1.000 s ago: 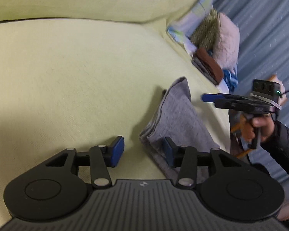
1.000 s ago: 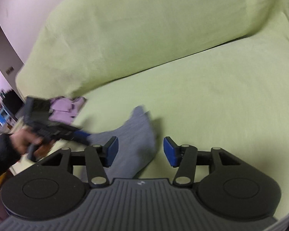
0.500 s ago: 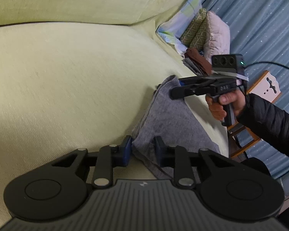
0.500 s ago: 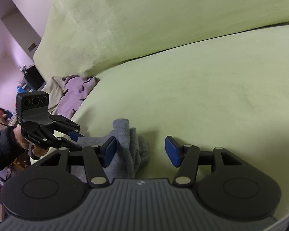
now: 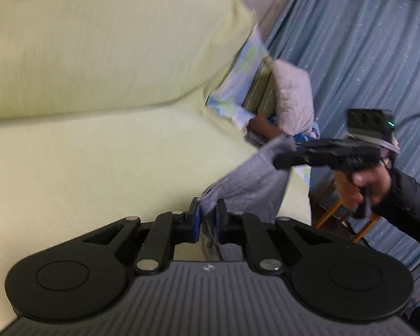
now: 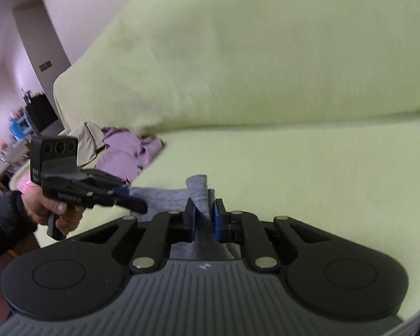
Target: Fold clothes
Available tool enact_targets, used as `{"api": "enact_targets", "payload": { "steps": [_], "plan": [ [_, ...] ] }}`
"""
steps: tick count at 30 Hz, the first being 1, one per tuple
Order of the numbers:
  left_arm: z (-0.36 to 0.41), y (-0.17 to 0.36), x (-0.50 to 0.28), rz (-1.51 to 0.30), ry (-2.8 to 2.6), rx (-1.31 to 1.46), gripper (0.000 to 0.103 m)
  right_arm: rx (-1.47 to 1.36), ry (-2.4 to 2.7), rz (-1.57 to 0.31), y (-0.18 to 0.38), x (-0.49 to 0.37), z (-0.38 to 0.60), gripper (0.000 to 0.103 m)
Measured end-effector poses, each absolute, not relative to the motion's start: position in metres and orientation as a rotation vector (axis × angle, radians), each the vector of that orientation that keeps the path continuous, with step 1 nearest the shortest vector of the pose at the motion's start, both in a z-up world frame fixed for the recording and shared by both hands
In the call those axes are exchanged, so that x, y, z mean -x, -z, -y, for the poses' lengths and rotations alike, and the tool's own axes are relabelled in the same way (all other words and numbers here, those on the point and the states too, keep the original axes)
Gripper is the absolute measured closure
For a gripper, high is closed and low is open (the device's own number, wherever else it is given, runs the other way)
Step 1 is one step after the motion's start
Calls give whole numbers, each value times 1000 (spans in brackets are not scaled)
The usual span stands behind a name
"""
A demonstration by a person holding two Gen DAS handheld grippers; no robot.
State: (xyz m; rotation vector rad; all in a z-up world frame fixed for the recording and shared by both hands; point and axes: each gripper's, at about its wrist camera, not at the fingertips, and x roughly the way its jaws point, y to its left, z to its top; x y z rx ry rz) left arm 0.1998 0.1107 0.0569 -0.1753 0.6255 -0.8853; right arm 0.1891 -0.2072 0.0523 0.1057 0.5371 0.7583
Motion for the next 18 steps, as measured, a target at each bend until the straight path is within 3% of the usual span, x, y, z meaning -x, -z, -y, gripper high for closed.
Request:
{"api": "enact_targets", "payload": {
  "steps": [7, 11, 15, 18],
  "plan": [
    [-158, -157, -117, -502, 851, -11, 95, -161, -756, -391, -108, -80, 146, 93],
    [-154, -192, -120, -513, 867, -127, 95, -303, -745, -360, -110, -56, 141, 93],
    [-112, -189, -162, -586, 949, -234, 95, -545, -657, -379, -75, -61, 157, 93],
    [-68, -156, -208, -662, 1026, -265, 95, -676, -577, -426, -36, -75, 181, 93]
  ]
}}
